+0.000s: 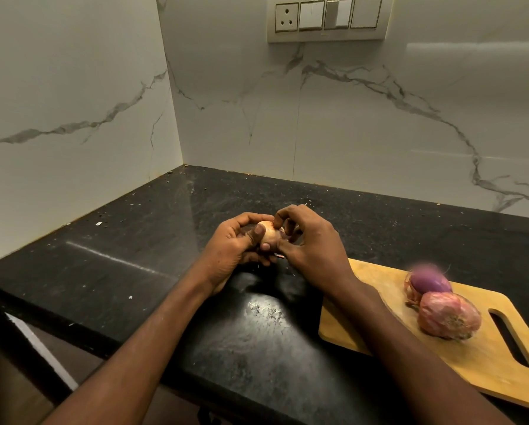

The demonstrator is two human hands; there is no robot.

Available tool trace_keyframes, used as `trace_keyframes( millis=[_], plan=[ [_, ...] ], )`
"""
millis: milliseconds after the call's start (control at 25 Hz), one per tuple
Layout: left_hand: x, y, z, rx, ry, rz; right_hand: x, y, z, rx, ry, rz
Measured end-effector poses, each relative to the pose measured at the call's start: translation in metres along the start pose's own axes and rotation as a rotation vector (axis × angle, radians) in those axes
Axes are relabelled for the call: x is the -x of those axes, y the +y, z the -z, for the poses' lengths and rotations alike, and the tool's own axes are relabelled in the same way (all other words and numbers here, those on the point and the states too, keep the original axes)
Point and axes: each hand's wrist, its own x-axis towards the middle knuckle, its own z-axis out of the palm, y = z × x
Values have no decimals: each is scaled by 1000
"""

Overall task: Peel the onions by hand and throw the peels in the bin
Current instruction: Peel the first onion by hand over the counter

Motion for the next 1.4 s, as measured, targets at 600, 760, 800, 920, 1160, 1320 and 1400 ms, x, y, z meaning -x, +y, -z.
trace_keyframes(
  millis=[600, 760, 800, 920, 1160, 1320, 1400],
  plan=[
    [2, 3, -2, -48, 13, 31, 2, 2, 0, 93, 3, 22],
    [0, 1, -3, 21, 39, 23, 2, 2, -2, 76, 27, 8],
    [0, 1, -2, 42, 45, 24, 2, 2, -3, 70, 42, 13],
    [-1, 1, -1, 69, 49, 21, 1, 1, -1, 64, 59, 46],
    [1, 1, -2, 61, 41, 28, 3, 2, 0, 96, 24, 43],
    [-1, -1, -1, 82, 80, 18, 2, 6, -3, 32, 70, 42],
    [-3, -3, -1, 129, 110, 21, 0, 9, -3, -35, 119, 7]
  ],
)
